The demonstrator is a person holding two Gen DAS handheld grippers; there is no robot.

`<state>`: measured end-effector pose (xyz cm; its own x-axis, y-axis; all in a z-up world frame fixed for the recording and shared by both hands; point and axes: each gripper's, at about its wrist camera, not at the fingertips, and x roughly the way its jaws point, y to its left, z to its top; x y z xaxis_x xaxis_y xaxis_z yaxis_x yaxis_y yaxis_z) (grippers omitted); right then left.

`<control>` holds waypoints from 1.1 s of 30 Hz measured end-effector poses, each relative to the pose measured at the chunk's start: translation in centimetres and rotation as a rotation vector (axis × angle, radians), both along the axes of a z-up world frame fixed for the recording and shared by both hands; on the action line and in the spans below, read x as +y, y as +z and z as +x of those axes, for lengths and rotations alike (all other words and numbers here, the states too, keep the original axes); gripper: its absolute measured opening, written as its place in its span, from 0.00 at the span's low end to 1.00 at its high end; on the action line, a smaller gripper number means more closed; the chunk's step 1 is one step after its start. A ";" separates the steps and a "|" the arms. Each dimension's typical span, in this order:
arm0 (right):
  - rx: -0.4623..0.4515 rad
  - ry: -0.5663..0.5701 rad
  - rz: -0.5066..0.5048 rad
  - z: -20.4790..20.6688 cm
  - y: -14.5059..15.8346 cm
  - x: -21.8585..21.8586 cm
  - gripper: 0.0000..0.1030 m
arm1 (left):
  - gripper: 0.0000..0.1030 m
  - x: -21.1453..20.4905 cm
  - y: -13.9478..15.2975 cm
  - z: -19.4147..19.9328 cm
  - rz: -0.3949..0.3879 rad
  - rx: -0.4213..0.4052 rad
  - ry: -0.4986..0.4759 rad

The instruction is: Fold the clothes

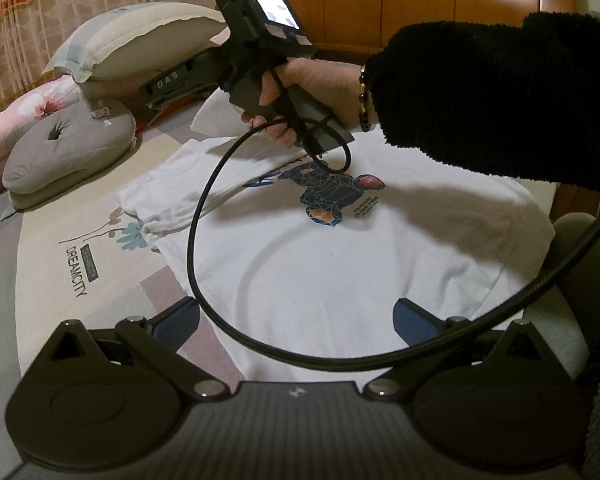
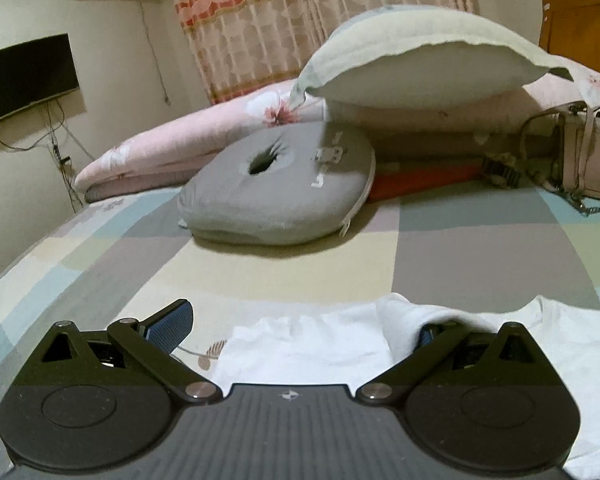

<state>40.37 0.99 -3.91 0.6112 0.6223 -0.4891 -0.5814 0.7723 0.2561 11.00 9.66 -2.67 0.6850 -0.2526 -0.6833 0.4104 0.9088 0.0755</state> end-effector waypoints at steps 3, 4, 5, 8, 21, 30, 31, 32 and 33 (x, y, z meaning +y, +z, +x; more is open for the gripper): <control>0.006 0.009 -0.005 -0.2 -0.2 0.4 1.00 | 0.99 0.0 -0.1 0.1 -0.001 0.003 0.005; 0.006 0.013 -0.008 -0.2 -0.2 0.6 1.00 | 0.99 0.0 -0.1 0.1 -0.001 0.004 0.006; 0.006 0.019 -0.009 -0.2 -0.1 0.8 1.00 | 0.99 0.0 -0.1 0.1 0.002 0.003 0.008; 0.020 0.037 -0.020 -0.2 -0.4 1.2 1.00 | 0.99 0.0 -0.1 0.1 -0.002 0.008 0.008; 0.196 0.071 0.020 -0.1 -2.9 -3.4 1.00 | 0.99 -0.6 -1.6 -0.4 0.000 0.063 -0.015; 0.277 -0.006 0.086 0.3 -2.6 -10.5 1.00 | 0.99 -0.9 -2.5 -0.5 0.000 0.093 -0.040; 0.270 -0.023 0.090 0.4 -2.4 -11.3 1.00 | 0.99 -0.9 -2.4 -0.5 0.000 0.093 -0.040; 0.257 -0.043 0.089 0.4 -2.1 -12.0 1.00 | 0.99 -0.9 -2.4 -0.5 0.000 0.092 -0.041; 0.243 -0.068 0.076 0.4 -1.8 -12.6 1.00 | 0.99 -0.8 -2.4 -0.5 0.002 0.093 -0.038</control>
